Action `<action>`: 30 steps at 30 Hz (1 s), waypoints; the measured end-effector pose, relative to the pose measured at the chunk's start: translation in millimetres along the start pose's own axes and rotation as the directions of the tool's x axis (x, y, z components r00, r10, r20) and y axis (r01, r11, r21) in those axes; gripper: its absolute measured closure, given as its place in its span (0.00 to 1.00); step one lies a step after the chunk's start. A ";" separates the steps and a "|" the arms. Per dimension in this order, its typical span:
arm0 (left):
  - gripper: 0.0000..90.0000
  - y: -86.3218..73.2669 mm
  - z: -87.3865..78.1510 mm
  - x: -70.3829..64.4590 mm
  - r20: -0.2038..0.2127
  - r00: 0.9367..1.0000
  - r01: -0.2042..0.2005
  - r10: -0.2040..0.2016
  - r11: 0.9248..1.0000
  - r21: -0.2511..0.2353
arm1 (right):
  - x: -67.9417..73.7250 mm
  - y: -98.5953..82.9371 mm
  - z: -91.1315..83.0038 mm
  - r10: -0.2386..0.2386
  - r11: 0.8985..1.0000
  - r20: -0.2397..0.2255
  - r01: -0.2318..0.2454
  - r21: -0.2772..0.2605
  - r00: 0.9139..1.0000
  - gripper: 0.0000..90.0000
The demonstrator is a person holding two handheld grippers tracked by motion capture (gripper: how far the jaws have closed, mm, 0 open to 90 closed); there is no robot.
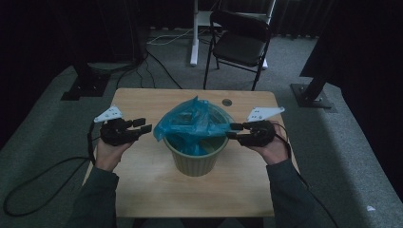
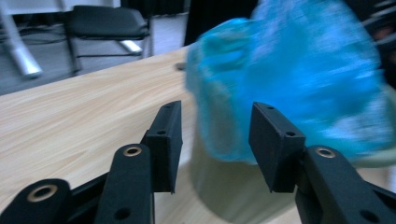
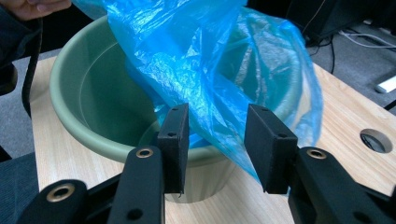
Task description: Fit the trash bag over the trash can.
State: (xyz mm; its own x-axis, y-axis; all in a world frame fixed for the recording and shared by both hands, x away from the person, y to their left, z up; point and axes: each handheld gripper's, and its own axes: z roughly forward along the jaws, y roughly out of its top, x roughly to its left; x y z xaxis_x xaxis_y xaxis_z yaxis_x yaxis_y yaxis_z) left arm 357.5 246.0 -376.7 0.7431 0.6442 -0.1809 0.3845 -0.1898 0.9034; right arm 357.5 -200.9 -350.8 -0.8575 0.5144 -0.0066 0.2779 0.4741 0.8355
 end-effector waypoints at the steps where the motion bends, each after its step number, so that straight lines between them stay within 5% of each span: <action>1: 0.59 2.2 -0.5 -0.6 0.032 1.000 -0.001 0.001 1.000 -0.011 | 0.7 0.7 2.0 -0.001 1.000 -0.001 0.001 0.008 1.000 0.66; 6: 0.55 10.5 2.0 -6.8 0.111 0.994 -0.021 0.025 0.999 -0.037 | 1.6 4.4 12.1 -0.009 1.000 -0.004 0.009 0.019 1.000 0.66; 10: 0.53 13.3 11.0 -16.3 0.121 0.991 -0.058 0.058 0.998 -0.004 | 2.1 6.8 20.6 -0.020 0.999 0.001 0.020 0.042 1.000 0.69; 14: 0.70 11.5 19.4 -26.1 0.121 0.988 -0.098 0.094 0.995 0.033 | 5.0 6.9 23.1 -0.039 0.997 -0.004 0.040 0.061 0.999 0.89; 19: 0.91 9.5 19.6 -38.3 0.118 0.983 -0.149 0.143 0.988 0.046 | 7.9 3.1 12.8 -0.048 0.998 -0.013 0.048 0.048 0.999 0.97; 30: 0.95 -4.1 9.8 -48.3 0.123 0.978 -0.174 0.166 0.983 0.054 | 11.0 -16.0 -2.1 -0.030 0.999 -0.051 0.032 0.036 0.998 0.98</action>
State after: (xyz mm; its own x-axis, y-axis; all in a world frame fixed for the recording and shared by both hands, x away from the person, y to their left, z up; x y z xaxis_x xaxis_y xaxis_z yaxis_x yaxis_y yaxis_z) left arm 325.3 208.4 -375.5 0.8586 0.5072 -0.0748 0.2782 -0.3384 0.8990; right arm 342.7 -204.4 -363.1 -0.8865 0.4626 -0.0041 0.2653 0.5157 0.8147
